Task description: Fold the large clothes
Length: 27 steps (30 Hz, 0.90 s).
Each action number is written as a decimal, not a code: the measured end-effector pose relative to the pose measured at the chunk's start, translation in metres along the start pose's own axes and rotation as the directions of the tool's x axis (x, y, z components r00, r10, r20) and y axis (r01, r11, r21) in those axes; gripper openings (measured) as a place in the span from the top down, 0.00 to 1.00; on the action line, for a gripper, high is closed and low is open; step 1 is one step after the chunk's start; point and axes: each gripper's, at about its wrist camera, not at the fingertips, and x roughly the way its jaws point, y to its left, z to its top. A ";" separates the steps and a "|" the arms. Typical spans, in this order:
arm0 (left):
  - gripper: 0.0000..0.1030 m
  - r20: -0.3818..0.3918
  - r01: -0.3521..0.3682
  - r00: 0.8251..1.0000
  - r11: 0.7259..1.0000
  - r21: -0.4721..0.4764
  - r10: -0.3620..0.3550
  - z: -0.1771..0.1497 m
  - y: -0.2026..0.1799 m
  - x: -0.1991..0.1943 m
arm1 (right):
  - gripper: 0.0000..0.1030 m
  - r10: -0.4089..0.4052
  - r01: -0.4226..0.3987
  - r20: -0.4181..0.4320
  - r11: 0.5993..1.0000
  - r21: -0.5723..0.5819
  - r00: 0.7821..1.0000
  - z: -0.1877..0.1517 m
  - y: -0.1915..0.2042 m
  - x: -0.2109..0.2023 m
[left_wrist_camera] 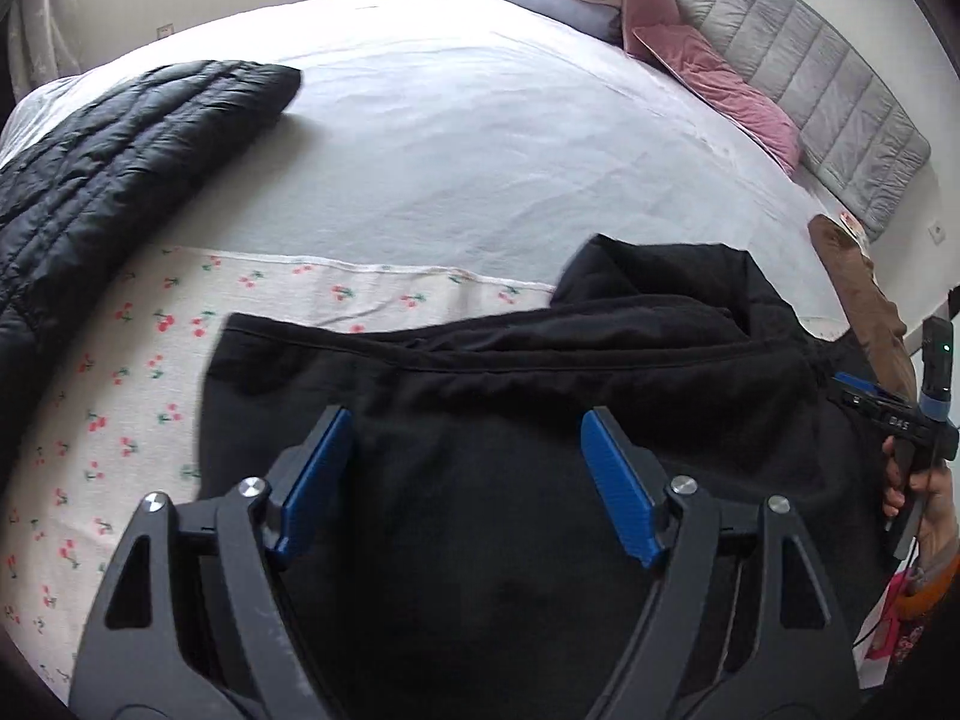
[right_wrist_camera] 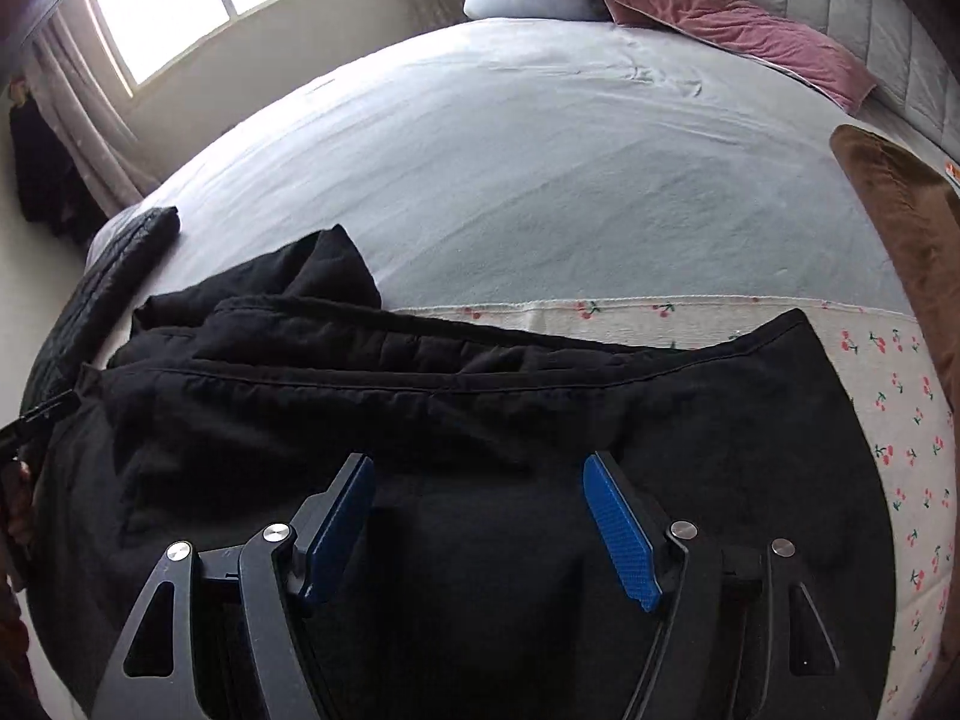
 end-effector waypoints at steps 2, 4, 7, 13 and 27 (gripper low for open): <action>0.23 -0.026 0.044 0.999 0.998 0.051 -0.042 -0.007 -0.034 0.019 | 0.38 -0.029 0.030 0.030 0.999 -0.012 0.999 -0.016 0.017 0.013; 0.23 -0.017 0.002 1.000 0.994 0.108 0.000 -0.014 -0.065 0.035 | 0.70 -0.013 0.014 0.067 1.000 -0.017 0.998 -0.021 0.028 0.017; 0.52 0.054 -0.054 0.997 0.985 0.162 0.046 -0.022 -0.091 0.036 | 0.97 0.012 -0.008 0.081 0.999 -0.040 0.997 -0.027 0.039 0.013; 0.94 0.202 -0.047 0.979 0.993 0.105 0.025 -0.023 -0.083 -0.010 | 1.00 -0.003 0.023 0.182 0.994 -0.106 0.983 -0.038 0.058 -0.012; 0.71 0.289 -0.146 0.950 0.987 0.063 0.122 0.020 -0.082 0.028 | 0.69 0.051 -0.030 0.165 0.991 -0.130 0.985 -0.020 0.078 -0.021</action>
